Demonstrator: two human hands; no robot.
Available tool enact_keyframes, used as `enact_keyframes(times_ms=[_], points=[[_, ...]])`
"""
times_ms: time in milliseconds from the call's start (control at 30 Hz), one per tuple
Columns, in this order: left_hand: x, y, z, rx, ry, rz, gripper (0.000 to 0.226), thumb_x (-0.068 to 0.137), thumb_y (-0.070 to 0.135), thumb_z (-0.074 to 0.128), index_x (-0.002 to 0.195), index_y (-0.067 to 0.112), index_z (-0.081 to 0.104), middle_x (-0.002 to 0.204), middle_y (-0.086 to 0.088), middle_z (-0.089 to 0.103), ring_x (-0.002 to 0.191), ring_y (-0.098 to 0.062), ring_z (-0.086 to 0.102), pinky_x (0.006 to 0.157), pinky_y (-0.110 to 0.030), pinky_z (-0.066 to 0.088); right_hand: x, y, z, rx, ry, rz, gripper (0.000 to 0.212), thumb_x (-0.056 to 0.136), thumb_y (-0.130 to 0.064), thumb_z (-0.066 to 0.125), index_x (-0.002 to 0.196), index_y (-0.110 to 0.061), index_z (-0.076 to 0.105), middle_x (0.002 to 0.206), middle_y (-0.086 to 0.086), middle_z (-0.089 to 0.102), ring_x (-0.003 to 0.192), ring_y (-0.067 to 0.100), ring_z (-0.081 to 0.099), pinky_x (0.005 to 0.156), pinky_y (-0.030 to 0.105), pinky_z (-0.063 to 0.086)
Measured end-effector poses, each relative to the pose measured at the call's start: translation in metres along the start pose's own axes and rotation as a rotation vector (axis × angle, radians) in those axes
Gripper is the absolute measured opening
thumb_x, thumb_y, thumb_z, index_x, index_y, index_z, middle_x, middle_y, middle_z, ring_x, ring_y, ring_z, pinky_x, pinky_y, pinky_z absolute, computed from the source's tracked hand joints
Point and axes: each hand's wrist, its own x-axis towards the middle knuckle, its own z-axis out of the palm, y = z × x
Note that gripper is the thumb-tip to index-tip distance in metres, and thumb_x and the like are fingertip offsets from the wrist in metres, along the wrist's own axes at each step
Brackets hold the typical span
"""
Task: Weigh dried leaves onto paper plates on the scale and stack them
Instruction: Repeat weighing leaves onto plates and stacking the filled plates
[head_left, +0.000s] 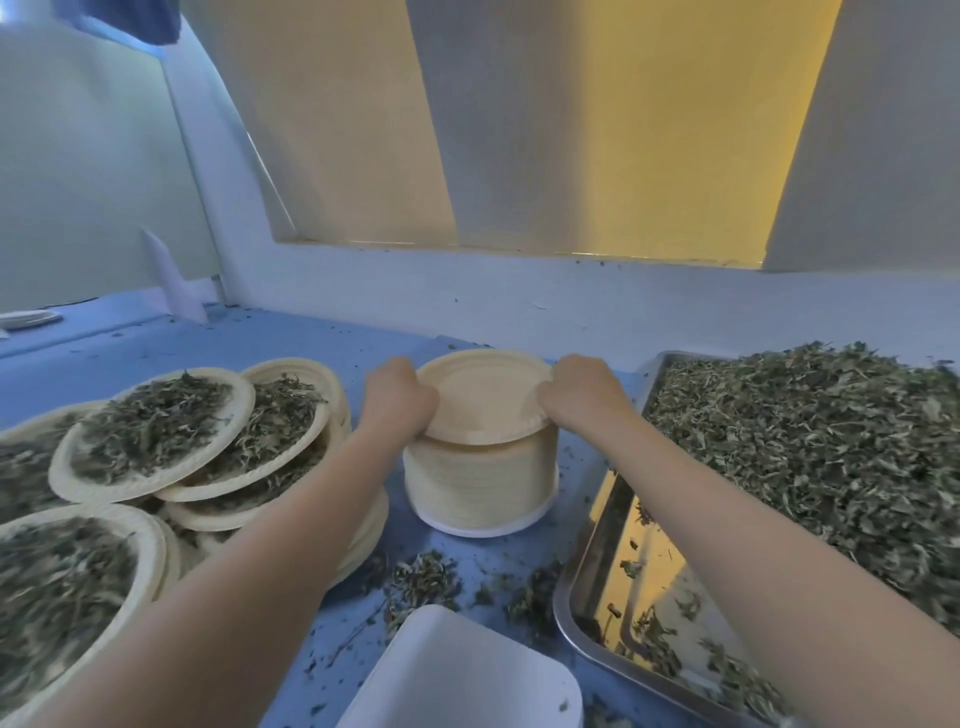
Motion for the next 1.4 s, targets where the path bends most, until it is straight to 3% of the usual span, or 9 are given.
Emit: enact_keyframes(times_ms=[167, 233, 300, 600, 700, 867, 1033, 1200, 1400], points=[[-0.018, 0.016, -0.029, -0.082, -0.007, 0.020, 0.016, 0.077, -0.007, 0.035, 0.066, 0.004, 0.040, 0.069, -0.012, 0.047, 0.053, -0.017, 0.031, 0.044, -0.025, 0.022, -0.020, -0.007, -0.023, 0.058, 0.058, -0.020, 0.025, 0.085, -0.003, 0.042, 0.060, -0.006, 0.040, 0.066, 0.011, 0.038, 0.052, 0.018, 0.026, 0.047, 0.027, 0.020], [-0.031, 0.020, -0.043, -0.077, 0.003, 0.040, 0.015, 0.076, -0.007, 0.035, 0.073, 0.003, 0.045, 0.071, -0.013, 0.049, 0.054, -0.018, 0.033, 0.045, -0.025, 0.023, -0.033, -0.010, -0.032, 0.121, 0.069, -0.019, 0.027, 0.085, -0.001, 0.042, 0.099, 0.014, 0.060, 0.100, 0.028, 0.061, 0.056, 0.020, 0.030, 0.050, 0.028, 0.024], [-0.049, 0.018, -0.054, -0.071, 0.024, 0.057, 0.017, 0.074, -0.008, 0.035, 0.068, 0.007, 0.040, 0.065, -0.009, 0.041, 0.055, -0.019, 0.029, 0.047, -0.026, 0.020, -0.047, -0.012, -0.037, 0.172, 0.065, -0.040, 0.046, 0.084, 0.000, 0.043, 0.128, 0.013, 0.045, 0.129, 0.030, 0.049, 0.061, 0.020, 0.032, 0.052, 0.031, 0.026], [-0.144, -0.042, -0.064, -0.203, 0.057, -0.025, 0.013, 0.079, -0.003, 0.050, 0.085, 0.008, 0.056, 0.081, -0.009, 0.053, 0.084, -0.025, 0.052, 0.071, -0.031, 0.040, -0.139, 0.000, -0.008, 0.031, 0.068, -0.154, 0.028, 0.082, -0.019, 0.062, 0.083, 0.008, 0.067, 0.064, 0.019, 0.055, 0.051, 0.024, 0.038, 0.039, 0.023, 0.028], [-0.171, -0.066, -0.055, -0.251, -0.025, -0.074, 0.016, 0.079, -0.003, 0.053, 0.077, 0.013, 0.051, 0.078, -0.009, 0.050, 0.080, -0.024, 0.049, 0.071, -0.034, 0.044, -0.166, 0.005, 0.007, -0.028, 0.031, -0.119, 0.030, 0.080, -0.022, 0.062, 0.093, 0.003, 0.070, 0.080, 0.020, 0.070, 0.080, 0.031, 0.065, 0.065, 0.032, 0.052], [-0.197, -0.084, -0.037, -0.338, -0.116, -0.102, 0.020, 0.079, -0.002, 0.051, 0.085, 0.018, 0.051, 0.091, -0.007, 0.053, 0.085, -0.026, 0.051, 0.076, -0.036, 0.047, -0.195, 0.016, 0.025, -0.206, -0.010, -0.059, 0.021, 0.077, -0.025, 0.055, 0.072, -0.008, 0.067, 0.065, 0.011, 0.062, 0.066, 0.029, 0.061, 0.050, 0.030, 0.037], [-0.205, -0.088, -0.026, -0.310, -0.206, -0.127, 0.046, 0.081, 0.004, 0.054, 0.126, 0.011, 0.046, 0.115, -0.007, 0.054, 0.107, -0.027, 0.052, 0.094, -0.043, 0.047, -0.196, 0.029, 0.037, -0.234, -0.018, -0.036, 0.034, 0.082, -0.034, 0.056, 0.100, -0.005, 0.060, 0.100, 0.014, 0.057, 0.084, 0.029, 0.058, 0.067, 0.034, 0.047], [-0.197, -0.094, -0.021, -0.413, -0.164, -0.142, 0.053, 0.082, 0.026, 0.062, 0.131, 0.016, 0.043, 0.100, 0.009, 0.054, 0.099, -0.017, 0.053, 0.087, -0.037, 0.048, -0.188, 0.030, 0.042, -0.121, 0.052, -0.069, 0.050, 0.086, -0.046, 0.055, 0.123, -0.012, 0.052, 0.118, 0.010, 0.054, 0.094, 0.023, 0.056, 0.077, 0.036, 0.049], [-0.188, -0.101, -0.017, -0.656, -0.075, -0.176, 0.035, 0.083, 0.029, 0.063, 0.116, 0.021, 0.059, 0.107, 0.004, 0.063, 0.096, -0.014, 0.058, 0.079, -0.030, 0.046, -0.179, 0.013, 0.049, -0.027, 0.059, -0.178, 0.036, 0.088, -0.047, 0.055, 0.112, -0.020, 0.058, 0.118, 0.006, 0.055, 0.106, 0.022, 0.053, 0.084, 0.036, 0.044]])
